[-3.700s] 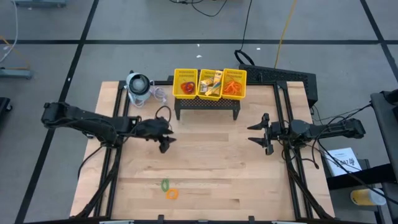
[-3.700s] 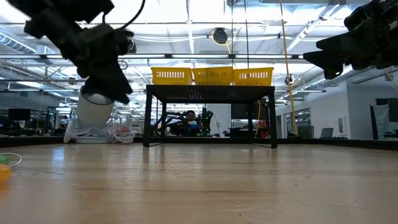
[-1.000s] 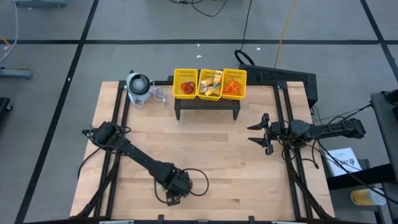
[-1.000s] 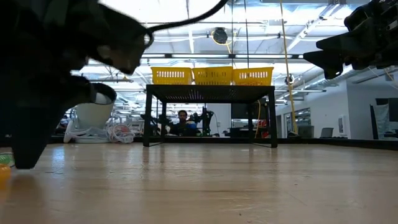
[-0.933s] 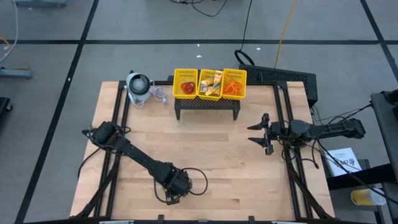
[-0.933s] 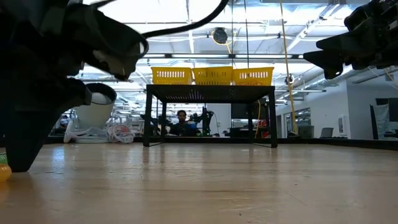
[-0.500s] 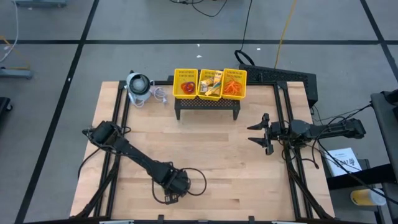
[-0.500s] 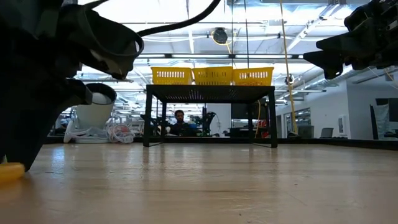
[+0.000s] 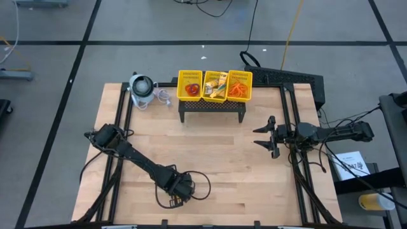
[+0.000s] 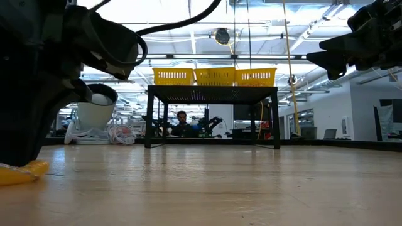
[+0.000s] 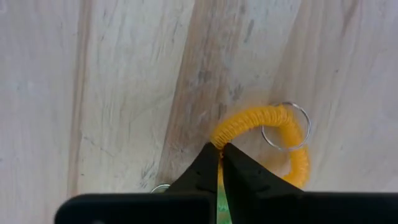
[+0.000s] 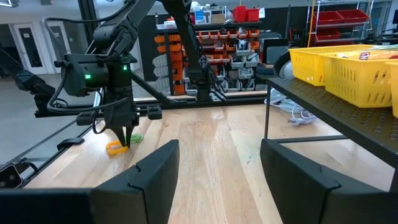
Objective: Pick & Place Office Desk Supplies
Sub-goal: Put the yellow spring keychain into the left yellow bin on the shelf
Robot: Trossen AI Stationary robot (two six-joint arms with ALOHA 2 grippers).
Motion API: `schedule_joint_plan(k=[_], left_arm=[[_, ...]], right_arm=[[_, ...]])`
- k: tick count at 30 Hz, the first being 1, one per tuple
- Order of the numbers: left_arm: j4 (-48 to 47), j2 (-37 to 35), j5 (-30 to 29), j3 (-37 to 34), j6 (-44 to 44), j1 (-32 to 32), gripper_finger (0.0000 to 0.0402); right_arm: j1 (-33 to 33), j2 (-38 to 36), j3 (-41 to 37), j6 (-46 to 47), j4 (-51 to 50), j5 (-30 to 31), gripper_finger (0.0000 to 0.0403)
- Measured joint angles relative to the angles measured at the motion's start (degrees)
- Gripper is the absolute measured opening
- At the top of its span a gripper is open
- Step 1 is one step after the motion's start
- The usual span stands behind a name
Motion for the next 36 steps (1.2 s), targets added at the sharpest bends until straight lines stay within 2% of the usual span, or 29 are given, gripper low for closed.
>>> schedule_joint_plan(k=[5,11,18,22,25,30,36], left_arm=[[-0.3,-2.0,-1.6,0.4,1.4,0.6,0.0007],[1.4,-6.7,-15.4,0.3,5.3,2.9,0.0009],[10.6,-9.6,-17.5,0.5,18.3,6.0,0.001],[19.2,-9.5,-18.5,-0.6,25.3,7.0,0.0005],[29.1,-9.6,-18.6,-4.4,28.8,7.9,0.0009],[46.5,-9.6,-14.4,-11.3,31.4,9.7,0.0005],[59.4,-9.6,-13.8,-19.1,33.2,11.2,0.0009]], right_arm=[[0.0,0.0,0.0,0.0,0.0,0.0,0.0215],[0.0,0.0,0.0,0.0,0.0,0.0,0.0215],[0.0,0.0,0.0,0.0,0.0,0.0,0.0215],[0.0,0.0,0.0,0.0,0.0,0.0,0.0215],[0.0,0.0,0.0,0.0,0.1,0.0,0.0215],[0.0,0.0,0.0,0.0,0.0,0.0,0.0215],[0.0,0.0,0.0,0.0,0.0,0.0,0.0215]])
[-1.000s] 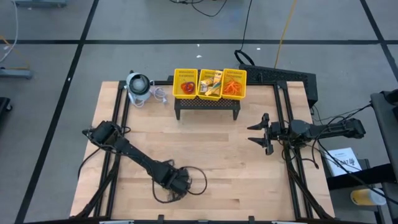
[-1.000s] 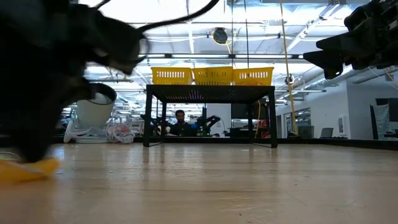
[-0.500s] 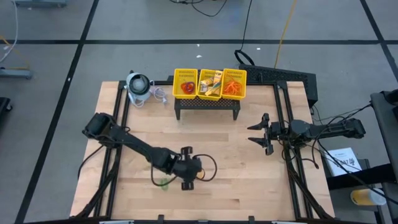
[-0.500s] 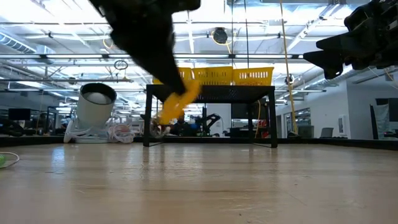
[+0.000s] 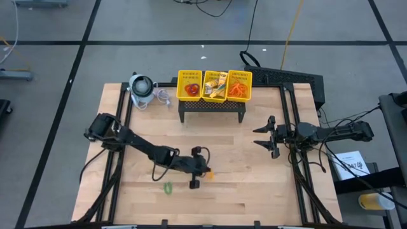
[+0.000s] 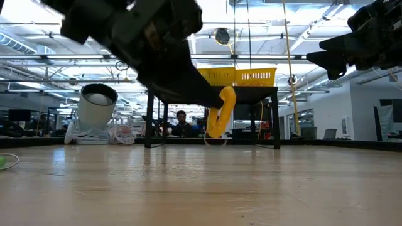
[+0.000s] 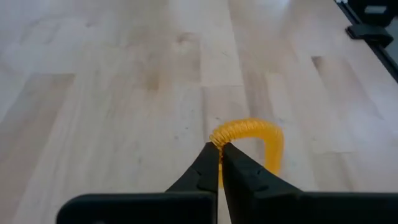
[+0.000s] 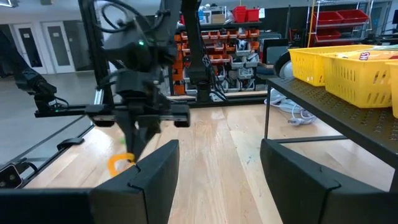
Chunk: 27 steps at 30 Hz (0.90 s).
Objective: Pick & Place Office Desk Supplies
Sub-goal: Put the yellow spring keychain into the left yellow bin on the shelf
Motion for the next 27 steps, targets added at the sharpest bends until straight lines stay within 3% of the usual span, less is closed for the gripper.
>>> schedule_joint_plan(k=[5,19,27], left_arm=[[2.5,-4.4,0.2,-6.2,-1.8,1.8,0.0009],[0.4,-22.9,-8.8,-21.3,-1.9,5.3,0.0005],[8.5,-26.8,-18.4,-29.4,-4.6,5.7,0.0005]], right_arm=[[0.0,0.0,0.0,0.0,0.0,0.0,0.0215],[0.0,0.0,0.0,0.0,0.0,0.0,0.0215],[0.0,0.1,0.0,0.0,0.0,0.0,0.0215]])
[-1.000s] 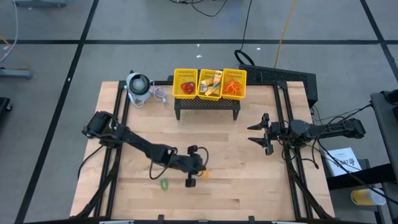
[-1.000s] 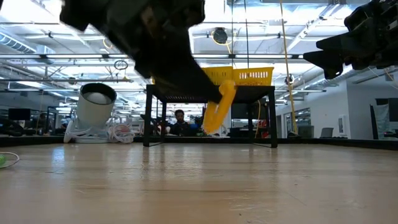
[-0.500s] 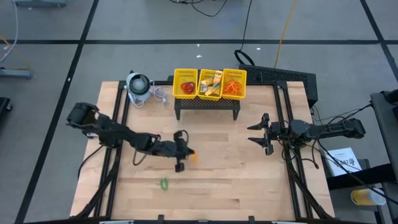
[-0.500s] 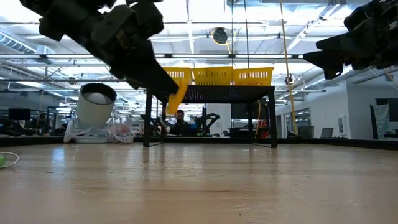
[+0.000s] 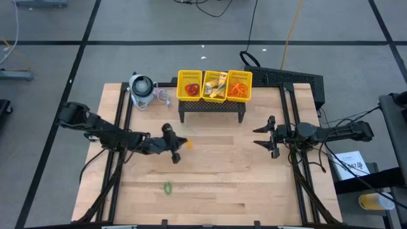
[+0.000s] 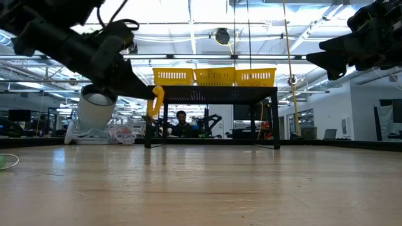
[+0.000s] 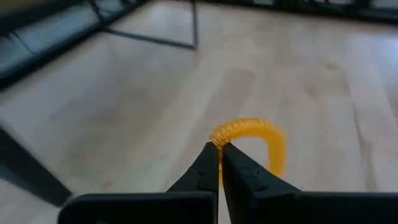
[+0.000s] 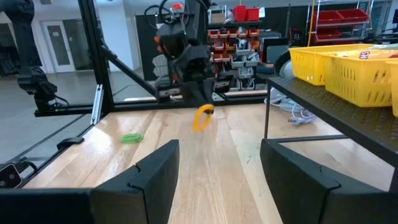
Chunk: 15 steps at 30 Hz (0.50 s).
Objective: Pick & Place Office Desk Supplies
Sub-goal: Put the yellow spring keychain into the left yellow bin on the shelf
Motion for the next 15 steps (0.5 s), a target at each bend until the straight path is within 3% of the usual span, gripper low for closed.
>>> schedule_joint_plan(k=[8,15], left_arm=[[8.5,-0.7,-12.4,-4.9,0.0,0.0,0.0005],[14.6,-0.7,-32.1,-6.1,0.0,-0.3,0.0006]], right_arm=[[0.0,0.0,0.0,0.0,0.0,0.0,0.0215],[0.0,0.0,0.0,0.0,0.0,0.0,0.0215]])
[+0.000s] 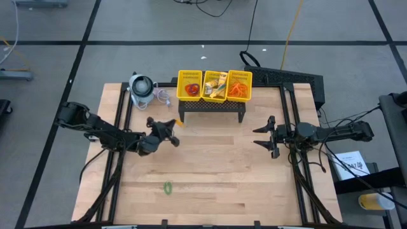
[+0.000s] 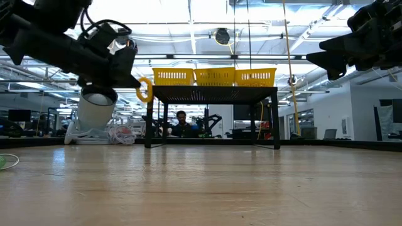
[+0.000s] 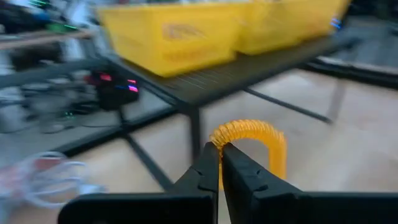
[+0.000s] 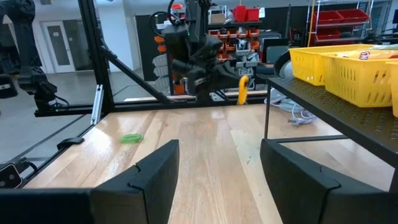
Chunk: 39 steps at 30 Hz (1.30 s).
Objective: Pick & Place Office Desk Supplies
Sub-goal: Put the yellow spring keychain into the left yellow bin on the shelf
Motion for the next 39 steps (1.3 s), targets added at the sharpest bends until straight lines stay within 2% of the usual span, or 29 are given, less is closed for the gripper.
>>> schedule_joint_plan(k=[5,8,12,18,21,26,29,33,39], left_arm=[[0.7,0.0,-11.5,0.9,0.3,0.0,0.001],[0.7,0.0,-15.3,3.1,4.9,0.3,0.0007],[0.6,0.0,-14.6,8.0,15.7,2.2,0.0008],[0.0,0.0,-7.8,16.2,29.7,6.7,0.0005],[-0.2,0.0,-6.7,20.0,35.1,9.1,0.0011],[-7.8,0.0,-5.9,26.7,41.2,13.3,0.0005],[-16.7,0.0,-3.0,31.4,39.5,15.8,0.0009],[-31.3,0.0,2.9,37.7,32.3,19.1,0.0009],[-47.9,0.0,10.1,42.5,21.9,24.8,0.0011]], right_arm=[[0.0,0.0,0.0,0.0,0.0,0.0,0.0215],[0.0,0.0,0.0,0.0,0.0,0.0,0.0215],[0.0,0.0,0.0,0.0,0.0,0.0,0.0215],[0.0,0.0,0.0,0.0,0.0,0.0,0.0215],[0.0,0.0,0.0,0.0,0.0,0.0,0.0215],[0.0,0.0,0.0,0.0,0.0,0.0,0.0215],[0.0,0.0,0.0,0.0,0.0,0.0,0.0215],[0.0,0.0,0.0,0.0,0.0,0.0,0.0215],[0.0,0.0,0.0,0.0,0.0,0.0,0.0215]])
